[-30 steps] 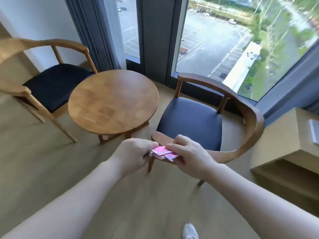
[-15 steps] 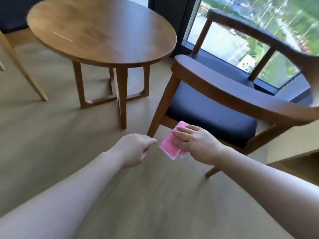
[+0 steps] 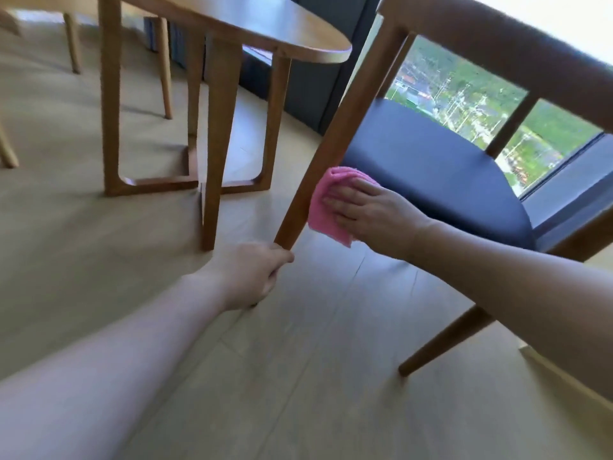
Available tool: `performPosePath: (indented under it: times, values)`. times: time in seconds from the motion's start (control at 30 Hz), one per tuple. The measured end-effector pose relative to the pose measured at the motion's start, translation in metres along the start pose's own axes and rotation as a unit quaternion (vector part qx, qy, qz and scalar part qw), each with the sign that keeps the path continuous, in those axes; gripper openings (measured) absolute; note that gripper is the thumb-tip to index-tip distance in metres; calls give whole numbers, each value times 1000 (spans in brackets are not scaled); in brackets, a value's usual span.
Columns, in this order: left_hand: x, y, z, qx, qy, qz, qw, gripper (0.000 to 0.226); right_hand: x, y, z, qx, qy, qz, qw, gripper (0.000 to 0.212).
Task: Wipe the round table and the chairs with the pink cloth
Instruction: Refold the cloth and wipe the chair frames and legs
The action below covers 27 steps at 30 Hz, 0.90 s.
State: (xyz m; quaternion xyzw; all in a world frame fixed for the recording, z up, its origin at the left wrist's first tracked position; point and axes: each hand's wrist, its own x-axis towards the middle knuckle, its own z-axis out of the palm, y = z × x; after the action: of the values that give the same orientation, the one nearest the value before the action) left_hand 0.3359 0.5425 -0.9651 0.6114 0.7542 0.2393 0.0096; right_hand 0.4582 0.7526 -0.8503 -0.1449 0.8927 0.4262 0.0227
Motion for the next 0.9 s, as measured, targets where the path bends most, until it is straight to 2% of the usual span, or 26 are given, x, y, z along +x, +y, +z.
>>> performPosePath:
  times: [0.03,0.1,0.37,0.57,0.73,0.9]
  values:
    - [1,1,3,2,-6,4,1000,39,-1,-4,7,-14,-34,19,999,59]
    - [2,4,10,7,-31,25,999,40,-2,-9,14,-28,-50,35,998,60]
    - [0,17,28,43,-102,79,991,42,-21,-17,20,-58,-17,55,997,53]
    - [11,45,45,91,-74,152,981,53,-89,-24,40,-41,-13,62,997,60]
    - [15,68,70,104,-136,189,967,59,-162,-23,56,-17,-25,66,997,62]
    - [19,75,88,103,-180,204,957,58,-227,-27,67,3,-70,101,992,64]
